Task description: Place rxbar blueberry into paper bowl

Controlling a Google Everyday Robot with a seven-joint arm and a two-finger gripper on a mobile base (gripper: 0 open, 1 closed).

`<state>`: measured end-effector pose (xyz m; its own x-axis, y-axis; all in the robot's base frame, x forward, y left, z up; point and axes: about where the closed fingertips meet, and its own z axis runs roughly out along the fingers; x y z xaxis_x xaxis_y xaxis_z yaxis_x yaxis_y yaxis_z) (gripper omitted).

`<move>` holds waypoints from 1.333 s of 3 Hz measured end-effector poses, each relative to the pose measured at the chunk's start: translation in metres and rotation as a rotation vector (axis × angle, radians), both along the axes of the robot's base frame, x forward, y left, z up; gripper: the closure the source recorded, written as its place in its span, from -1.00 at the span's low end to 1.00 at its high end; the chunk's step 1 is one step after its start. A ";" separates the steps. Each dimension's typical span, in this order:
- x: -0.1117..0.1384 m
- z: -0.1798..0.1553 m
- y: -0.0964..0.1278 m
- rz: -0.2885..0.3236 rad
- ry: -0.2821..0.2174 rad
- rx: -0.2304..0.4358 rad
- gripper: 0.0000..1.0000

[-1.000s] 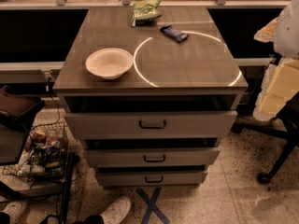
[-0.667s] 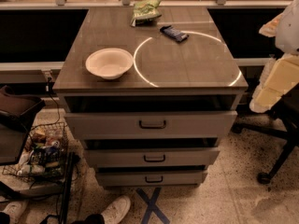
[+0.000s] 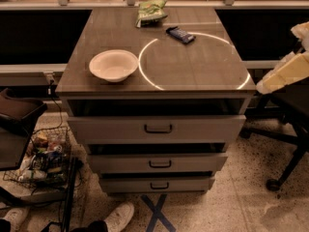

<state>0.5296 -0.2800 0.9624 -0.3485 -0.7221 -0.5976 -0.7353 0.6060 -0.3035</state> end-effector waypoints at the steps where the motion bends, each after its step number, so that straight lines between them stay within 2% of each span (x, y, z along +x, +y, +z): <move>1: 0.063 0.011 -0.006 -0.038 -0.167 0.223 -1.00; 2: 0.126 0.042 -0.014 -0.070 -0.355 0.360 -1.00; 3: 0.142 0.053 -0.021 -0.091 -0.412 0.387 -1.00; 4: 0.142 0.052 -0.021 -0.090 -0.411 0.387 -1.00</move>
Offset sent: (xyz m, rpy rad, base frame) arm 0.1976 -0.0372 0.0893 0.5240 -0.6117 -0.1226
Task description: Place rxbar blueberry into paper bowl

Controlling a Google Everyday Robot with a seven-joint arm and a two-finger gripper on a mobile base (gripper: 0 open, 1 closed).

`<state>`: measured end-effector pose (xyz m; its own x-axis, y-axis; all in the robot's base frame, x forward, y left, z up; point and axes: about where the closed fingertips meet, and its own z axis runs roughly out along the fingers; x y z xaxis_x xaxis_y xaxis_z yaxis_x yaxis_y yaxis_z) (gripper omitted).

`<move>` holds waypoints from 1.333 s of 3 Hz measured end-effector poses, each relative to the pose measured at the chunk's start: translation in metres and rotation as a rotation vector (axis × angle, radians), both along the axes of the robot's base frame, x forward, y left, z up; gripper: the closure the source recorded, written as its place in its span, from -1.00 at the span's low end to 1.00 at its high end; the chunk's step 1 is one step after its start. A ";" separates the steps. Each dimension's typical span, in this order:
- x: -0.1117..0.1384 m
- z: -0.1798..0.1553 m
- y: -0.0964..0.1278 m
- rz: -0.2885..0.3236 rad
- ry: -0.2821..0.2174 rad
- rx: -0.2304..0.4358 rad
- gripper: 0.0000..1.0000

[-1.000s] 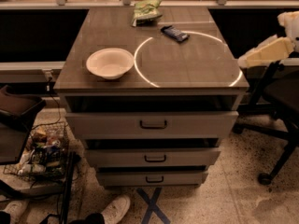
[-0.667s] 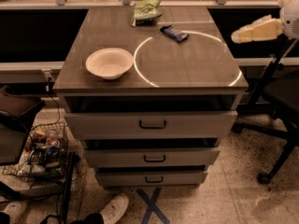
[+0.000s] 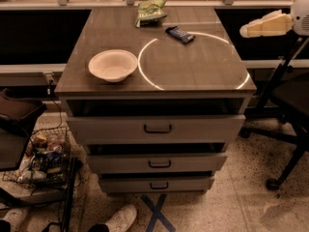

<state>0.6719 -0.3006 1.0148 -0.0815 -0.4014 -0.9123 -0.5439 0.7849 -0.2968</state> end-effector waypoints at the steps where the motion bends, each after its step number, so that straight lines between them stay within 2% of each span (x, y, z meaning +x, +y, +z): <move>1: 0.018 -0.004 0.010 0.034 -0.003 0.021 -1.00; 2: 0.059 -0.009 0.033 0.117 -0.012 0.065 -1.00; 3: 0.120 -0.032 0.069 0.196 -0.002 0.103 -1.00; 4: 0.149 -0.042 0.081 0.202 -0.004 0.100 -1.00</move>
Offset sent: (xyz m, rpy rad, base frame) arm 0.1278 0.0624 -0.0130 0.1400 -0.0299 0.2502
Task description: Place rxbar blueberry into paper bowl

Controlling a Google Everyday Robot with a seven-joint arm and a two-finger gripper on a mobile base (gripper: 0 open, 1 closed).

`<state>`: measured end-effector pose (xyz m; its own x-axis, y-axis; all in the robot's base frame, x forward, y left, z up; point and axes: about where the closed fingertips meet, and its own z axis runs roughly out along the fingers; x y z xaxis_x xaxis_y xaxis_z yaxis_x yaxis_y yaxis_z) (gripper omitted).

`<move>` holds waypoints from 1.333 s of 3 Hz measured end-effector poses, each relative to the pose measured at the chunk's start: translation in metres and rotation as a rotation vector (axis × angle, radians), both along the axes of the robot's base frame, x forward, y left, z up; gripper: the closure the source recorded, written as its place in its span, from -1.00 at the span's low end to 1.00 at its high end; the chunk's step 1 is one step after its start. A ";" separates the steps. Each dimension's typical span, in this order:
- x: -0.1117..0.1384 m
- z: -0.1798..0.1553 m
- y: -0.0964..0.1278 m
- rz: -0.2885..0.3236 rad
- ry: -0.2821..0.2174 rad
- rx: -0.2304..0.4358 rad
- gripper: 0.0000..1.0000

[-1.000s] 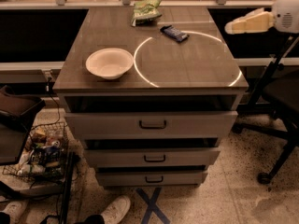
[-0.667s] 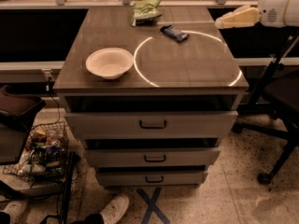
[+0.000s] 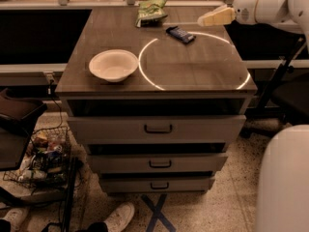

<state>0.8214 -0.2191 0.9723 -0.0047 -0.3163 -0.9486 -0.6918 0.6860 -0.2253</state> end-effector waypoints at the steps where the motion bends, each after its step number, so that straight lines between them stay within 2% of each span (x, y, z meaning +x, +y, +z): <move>1: 0.035 -0.023 0.009 -0.058 0.036 0.047 -1.00; 2: 0.063 -0.059 0.019 -0.114 0.109 0.107 -1.00; 3: 0.075 -0.083 0.026 -0.129 0.155 0.127 -1.00; 4: 0.082 -0.099 0.033 -0.139 0.182 0.103 -1.00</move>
Offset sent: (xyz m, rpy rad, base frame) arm 0.0863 0.0172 -0.0730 0.1563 0.1419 -0.1736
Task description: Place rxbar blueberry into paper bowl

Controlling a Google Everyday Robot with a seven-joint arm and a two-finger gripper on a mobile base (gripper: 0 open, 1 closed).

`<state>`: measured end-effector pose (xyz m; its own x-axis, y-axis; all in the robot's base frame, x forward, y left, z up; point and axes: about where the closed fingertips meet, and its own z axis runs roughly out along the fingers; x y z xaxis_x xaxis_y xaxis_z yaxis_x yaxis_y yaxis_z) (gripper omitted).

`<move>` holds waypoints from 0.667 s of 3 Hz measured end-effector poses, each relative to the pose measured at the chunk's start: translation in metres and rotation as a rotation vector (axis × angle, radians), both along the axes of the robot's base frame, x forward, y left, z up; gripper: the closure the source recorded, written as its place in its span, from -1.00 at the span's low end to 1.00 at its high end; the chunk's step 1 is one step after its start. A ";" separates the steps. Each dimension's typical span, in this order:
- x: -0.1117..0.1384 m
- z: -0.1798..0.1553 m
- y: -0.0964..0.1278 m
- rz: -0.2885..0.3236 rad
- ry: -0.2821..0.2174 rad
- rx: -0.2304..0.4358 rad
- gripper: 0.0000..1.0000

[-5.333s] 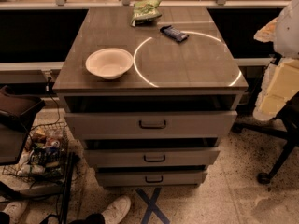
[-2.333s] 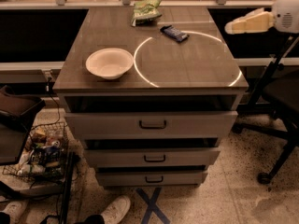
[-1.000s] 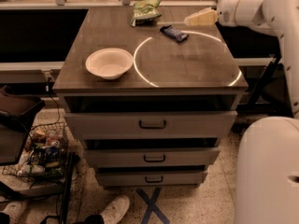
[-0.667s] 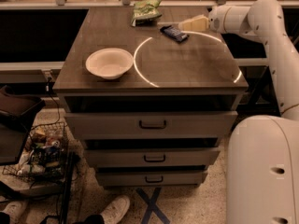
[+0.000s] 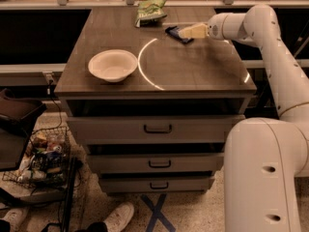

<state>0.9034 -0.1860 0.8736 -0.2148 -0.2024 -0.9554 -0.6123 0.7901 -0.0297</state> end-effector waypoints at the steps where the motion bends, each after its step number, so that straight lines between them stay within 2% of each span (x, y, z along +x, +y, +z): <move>1: 0.004 -0.013 0.009 0.011 0.020 -0.041 -1.00; 2: 0.005 -0.024 0.019 0.036 0.038 -0.079 -1.00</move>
Offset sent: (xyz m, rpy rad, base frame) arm 0.0130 0.0209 -0.0278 -0.1256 0.0534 0.0607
